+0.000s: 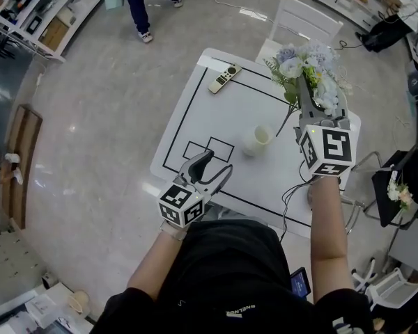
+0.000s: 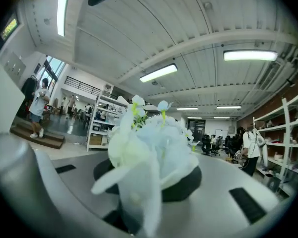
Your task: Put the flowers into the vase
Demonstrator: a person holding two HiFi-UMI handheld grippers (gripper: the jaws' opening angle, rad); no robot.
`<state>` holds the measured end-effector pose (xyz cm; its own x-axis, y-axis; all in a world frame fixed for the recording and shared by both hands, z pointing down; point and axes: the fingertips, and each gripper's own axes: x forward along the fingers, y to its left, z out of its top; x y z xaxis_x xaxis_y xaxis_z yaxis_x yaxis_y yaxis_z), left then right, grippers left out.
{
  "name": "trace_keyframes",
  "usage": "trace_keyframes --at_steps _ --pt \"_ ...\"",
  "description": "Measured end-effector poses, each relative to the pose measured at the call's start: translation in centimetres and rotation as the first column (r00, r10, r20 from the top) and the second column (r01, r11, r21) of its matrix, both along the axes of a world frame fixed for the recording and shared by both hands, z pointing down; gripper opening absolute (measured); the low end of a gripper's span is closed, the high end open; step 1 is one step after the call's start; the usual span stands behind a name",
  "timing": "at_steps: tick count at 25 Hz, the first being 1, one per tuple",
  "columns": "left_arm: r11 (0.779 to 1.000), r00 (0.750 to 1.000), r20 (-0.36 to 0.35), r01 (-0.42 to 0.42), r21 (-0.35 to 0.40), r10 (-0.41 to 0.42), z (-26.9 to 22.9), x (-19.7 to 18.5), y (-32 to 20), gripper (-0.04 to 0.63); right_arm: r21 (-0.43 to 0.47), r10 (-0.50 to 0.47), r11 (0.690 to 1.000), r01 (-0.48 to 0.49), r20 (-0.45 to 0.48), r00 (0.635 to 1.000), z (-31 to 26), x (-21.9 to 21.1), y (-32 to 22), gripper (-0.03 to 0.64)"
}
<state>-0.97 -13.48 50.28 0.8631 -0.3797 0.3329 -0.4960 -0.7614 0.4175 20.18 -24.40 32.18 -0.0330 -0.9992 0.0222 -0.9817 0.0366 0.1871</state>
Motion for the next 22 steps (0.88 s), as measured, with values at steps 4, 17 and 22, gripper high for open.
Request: trace_keyframes --at_steps 4,17,22 --pt "0.999 0.999 0.004 0.038 0.004 -0.038 -0.1 -1.2 0.1 0.247 0.038 -0.049 0.998 0.049 0.001 0.999 -1.9 -1.7 -0.4 0.120" --pt "0.992 0.992 0.013 0.126 0.005 -0.126 0.0 -3.7 1.5 0.247 0.096 -0.146 0.985 0.146 -0.006 0.989 -2.8 -5.4 0.5 0.120" --pt "0.986 0.986 0.019 0.165 0.005 -0.166 0.1 -4.9 2.1 0.247 0.081 -0.176 0.981 0.175 0.010 0.984 -0.1 -6.2 1.2 0.120"
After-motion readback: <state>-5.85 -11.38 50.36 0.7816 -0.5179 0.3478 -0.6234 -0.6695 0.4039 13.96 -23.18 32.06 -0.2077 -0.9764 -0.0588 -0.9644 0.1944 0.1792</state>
